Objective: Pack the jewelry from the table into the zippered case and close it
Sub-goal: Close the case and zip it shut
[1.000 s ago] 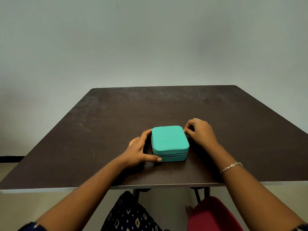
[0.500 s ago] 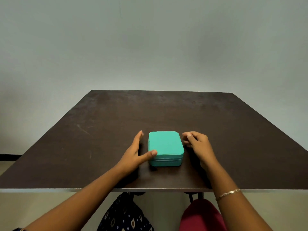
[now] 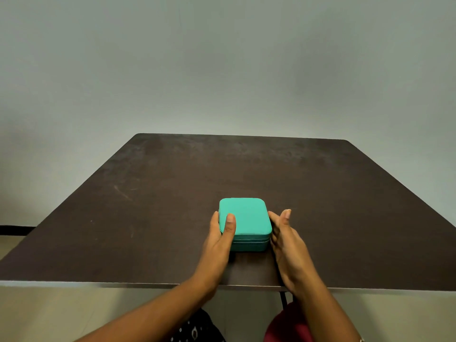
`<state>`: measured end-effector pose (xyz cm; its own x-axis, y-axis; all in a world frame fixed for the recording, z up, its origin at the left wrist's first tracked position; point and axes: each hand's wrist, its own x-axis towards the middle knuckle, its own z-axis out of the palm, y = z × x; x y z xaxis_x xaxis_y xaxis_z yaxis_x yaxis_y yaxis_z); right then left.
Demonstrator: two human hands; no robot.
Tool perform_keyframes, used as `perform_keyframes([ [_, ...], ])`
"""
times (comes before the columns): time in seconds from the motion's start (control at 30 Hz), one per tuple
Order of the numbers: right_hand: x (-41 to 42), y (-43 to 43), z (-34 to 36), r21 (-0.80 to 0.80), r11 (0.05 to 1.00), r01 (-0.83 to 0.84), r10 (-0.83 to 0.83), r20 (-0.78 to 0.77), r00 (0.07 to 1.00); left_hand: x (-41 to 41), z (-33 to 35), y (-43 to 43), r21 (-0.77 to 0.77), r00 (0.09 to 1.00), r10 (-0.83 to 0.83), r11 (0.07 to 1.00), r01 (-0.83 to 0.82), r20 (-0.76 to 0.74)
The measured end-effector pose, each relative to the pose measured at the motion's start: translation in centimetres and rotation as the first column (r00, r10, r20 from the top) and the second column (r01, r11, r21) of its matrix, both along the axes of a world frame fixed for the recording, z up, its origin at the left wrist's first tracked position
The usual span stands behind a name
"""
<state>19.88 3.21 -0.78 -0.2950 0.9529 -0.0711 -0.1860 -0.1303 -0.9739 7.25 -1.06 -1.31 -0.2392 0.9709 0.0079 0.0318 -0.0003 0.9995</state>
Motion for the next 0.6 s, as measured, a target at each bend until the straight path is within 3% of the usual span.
perform_keyframes([
  [0.17, -0.3, 0.8, 0.3, 0.045, 0.998, -0.049, 0.052, -0.050, 0.997, -0.8, 0.6, 1.4, 0.038, 0.998, -0.046, 0.998, 0.044, 0.046],
  [0.33, -1.3, 5.2, 1.5, 0.078, 0.996, -0.035, 0.036, -0.004, 0.999, -1.7, 1.9, 5.5, 0.033, 0.996, -0.054, 0.998, 0.052, 0.067],
  [0.6, -3.2, 12.7, 2.9, 0.045, 0.999, -0.016, 0.012, 0.087, 0.996, -3.0, 3.2, 13.1, -0.012, 0.997, -0.059, 0.998, 0.059, -0.042],
])
